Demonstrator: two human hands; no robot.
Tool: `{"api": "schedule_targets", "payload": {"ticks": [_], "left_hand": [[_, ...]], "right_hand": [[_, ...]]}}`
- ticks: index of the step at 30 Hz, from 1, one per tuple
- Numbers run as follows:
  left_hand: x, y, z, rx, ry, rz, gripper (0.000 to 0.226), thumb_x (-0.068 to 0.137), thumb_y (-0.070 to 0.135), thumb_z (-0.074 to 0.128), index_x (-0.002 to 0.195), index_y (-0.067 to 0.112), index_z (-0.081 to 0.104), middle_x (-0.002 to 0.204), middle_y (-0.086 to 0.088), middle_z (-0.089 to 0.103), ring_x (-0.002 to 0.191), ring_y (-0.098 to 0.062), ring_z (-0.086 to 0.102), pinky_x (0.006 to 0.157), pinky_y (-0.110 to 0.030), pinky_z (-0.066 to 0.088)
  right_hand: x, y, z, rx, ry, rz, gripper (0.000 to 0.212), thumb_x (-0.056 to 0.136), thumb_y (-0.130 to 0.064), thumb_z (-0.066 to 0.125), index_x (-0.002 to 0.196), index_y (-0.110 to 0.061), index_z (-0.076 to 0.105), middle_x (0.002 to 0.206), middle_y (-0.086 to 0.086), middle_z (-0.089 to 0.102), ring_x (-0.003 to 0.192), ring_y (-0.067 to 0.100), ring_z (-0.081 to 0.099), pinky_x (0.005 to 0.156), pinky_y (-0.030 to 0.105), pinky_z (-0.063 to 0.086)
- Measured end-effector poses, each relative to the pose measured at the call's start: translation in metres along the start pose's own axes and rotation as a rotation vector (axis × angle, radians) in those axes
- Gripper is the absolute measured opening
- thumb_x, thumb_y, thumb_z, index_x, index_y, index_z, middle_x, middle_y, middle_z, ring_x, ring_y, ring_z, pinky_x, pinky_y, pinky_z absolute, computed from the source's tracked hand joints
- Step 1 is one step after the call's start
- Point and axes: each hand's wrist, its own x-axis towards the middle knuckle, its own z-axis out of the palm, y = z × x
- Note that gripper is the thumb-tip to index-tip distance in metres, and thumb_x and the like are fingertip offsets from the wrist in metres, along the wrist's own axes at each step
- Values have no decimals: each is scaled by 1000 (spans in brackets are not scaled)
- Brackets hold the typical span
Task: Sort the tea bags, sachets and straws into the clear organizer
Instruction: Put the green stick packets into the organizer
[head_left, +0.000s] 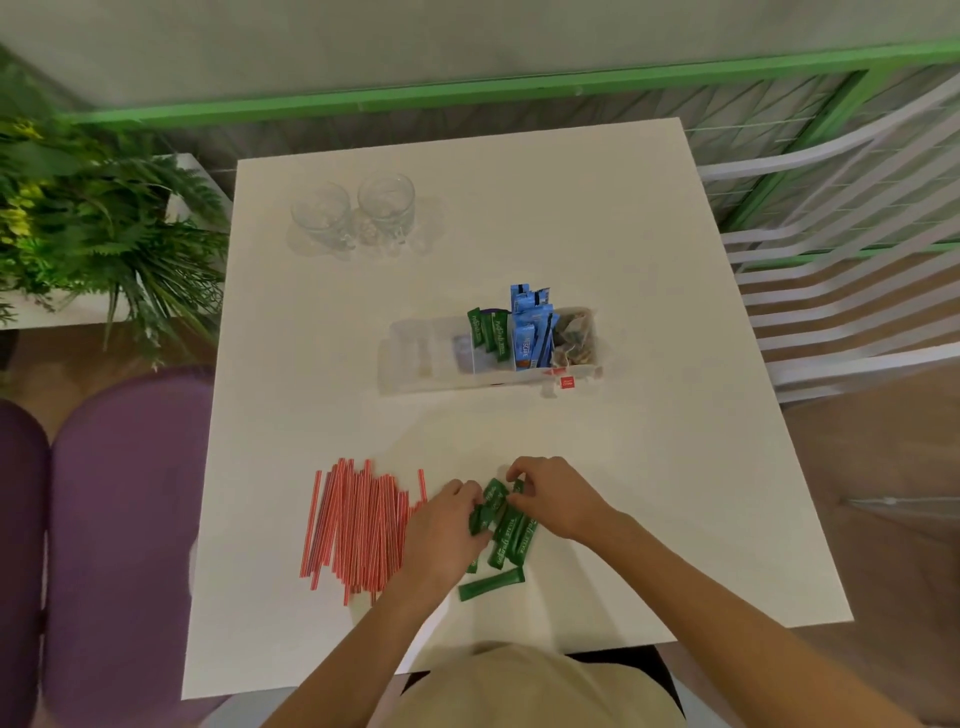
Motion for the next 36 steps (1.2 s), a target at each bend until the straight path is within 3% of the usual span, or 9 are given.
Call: {"api": "schedule_targets", "payload": {"ticks": [5,12,16,19,26,31,36], "left_hand": [[6,-6,1,-82,-4,-48,20,83,34,69,98,23,63,85,7,61,77,-12,57,66,-28,48],[8,-13,-1,-255,-19,-92,17,79,22,75,95,17,72,79,4,66,71,-13,59,68,-29,51],[7,-15,-7,-374,-34,-103,14,78,20,78,91,15,74,71,10,62,60,-1,53,59,-12,40],[9,-14,-13,-445,-29,-102,14,79,20,79,93,19,76,75,10,69,62,3,57,61,-9,41],[18,-14,-31,-591,62,-132,25,76,15,81,100,16,76,83,7,71,75,-4,69,73,-12,54],[33,-10,-53,-673,92,-121,21,74,8,81,95,11,77,83,-2,75,76,-14,72,80,-29,59],[54,-6,-73,-713,131,-64,18,73,2,80,89,10,77,80,-7,74,74,-22,72,79,-39,60]], "right_hand": [[10,-5,4,-114,-38,65,27,90,-35,62,107,-14,65,101,6,66,88,21,64,76,34,53],[17,-11,9,-86,-65,72,13,86,-27,68,91,-14,66,95,5,66,83,23,65,71,32,52],[17,-14,0,-15,-78,19,13,88,-24,66,93,-13,68,89,-1,57,81,19,62,73,31,53],[15,-17,-12,-3,-75,-28,14,89,-22,65,95,-10,69,84,-1,58,78,18,59,70,28,49],[20,-25,-62,0,-6,-93,9,86,-22,71,86,-13,73,68,-5,60,60,7,52,59,20,41],[31,-41,-106,17,128,-119,10,86,-23,71,89,-13,73,66,-7,58,54,3,46,53,15,34],[54,-60,-143,-56,270,-141,11,86,-22,70,91,-13,74,66,-7,56,57,6,49,60,24,42]]}}
